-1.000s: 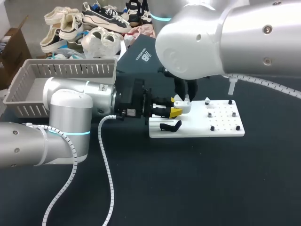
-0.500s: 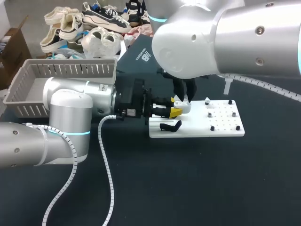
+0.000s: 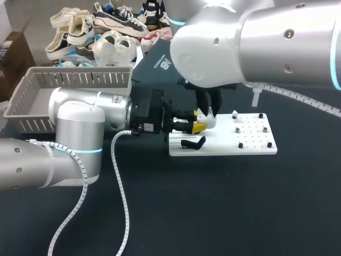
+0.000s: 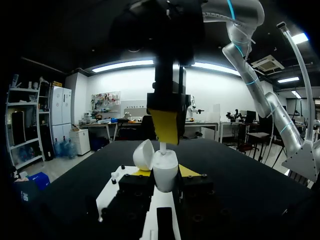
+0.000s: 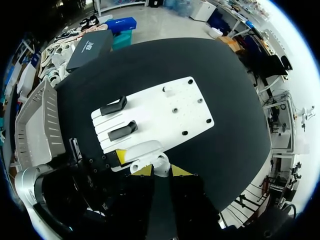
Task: Pick up each earbud case from the left stands, insert the matching earbuds, close the lid, and place the case in the box.
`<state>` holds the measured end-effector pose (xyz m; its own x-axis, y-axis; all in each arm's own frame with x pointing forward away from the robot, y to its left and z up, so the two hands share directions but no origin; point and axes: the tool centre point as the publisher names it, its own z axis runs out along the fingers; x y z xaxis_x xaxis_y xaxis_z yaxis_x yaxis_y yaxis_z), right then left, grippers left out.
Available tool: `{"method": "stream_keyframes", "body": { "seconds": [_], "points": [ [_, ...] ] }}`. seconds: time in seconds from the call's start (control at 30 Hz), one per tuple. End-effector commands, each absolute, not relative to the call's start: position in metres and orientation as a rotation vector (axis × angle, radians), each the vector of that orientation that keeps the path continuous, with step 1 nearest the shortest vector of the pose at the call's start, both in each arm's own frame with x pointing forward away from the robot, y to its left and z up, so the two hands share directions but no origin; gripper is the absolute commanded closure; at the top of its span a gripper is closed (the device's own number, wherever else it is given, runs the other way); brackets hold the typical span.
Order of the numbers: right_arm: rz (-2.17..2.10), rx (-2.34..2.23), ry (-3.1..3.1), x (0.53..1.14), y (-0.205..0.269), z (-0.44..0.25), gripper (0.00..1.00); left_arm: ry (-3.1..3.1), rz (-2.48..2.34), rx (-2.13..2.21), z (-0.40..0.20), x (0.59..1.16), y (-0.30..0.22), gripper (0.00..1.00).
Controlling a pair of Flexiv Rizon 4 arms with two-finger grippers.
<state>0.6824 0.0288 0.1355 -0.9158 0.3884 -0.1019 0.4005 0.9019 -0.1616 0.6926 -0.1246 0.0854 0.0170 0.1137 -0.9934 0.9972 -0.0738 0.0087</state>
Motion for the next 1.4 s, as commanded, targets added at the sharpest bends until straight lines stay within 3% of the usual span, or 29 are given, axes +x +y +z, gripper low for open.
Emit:
{"method": "stream_keyframes", "body": {
  "seconds": [0.03, 0.77, 1.0, 1.4],
  "points": [
    [-0.284, 0.624, 3.003, 0.684, 0.029, 0.134, 1.0, 1.247, -1.198, 1.354, 0.085, 0.693, -0.125, 1.0],
    [-0.318, 0.627, 3.014, 0.688, 0.028, 0.127, 1.0, 1.247, -1.198, 1.354, 0.085, 0.693, -0.125, 1.0],
    [-0.314, 0.628, 3.021, 0.689, 0.029, 0.126, 0.72, 1.247, -1.198, 1.354, 0.085, 0.693, -0.125, 1.0],
    [-0.189, 0.686, 3.024, 0.68, 0.013, 0.147, 0.74, 1.247, -1.198, 1.354, 0.085, 0.693, -0.125, 1.0]
  ]
}}
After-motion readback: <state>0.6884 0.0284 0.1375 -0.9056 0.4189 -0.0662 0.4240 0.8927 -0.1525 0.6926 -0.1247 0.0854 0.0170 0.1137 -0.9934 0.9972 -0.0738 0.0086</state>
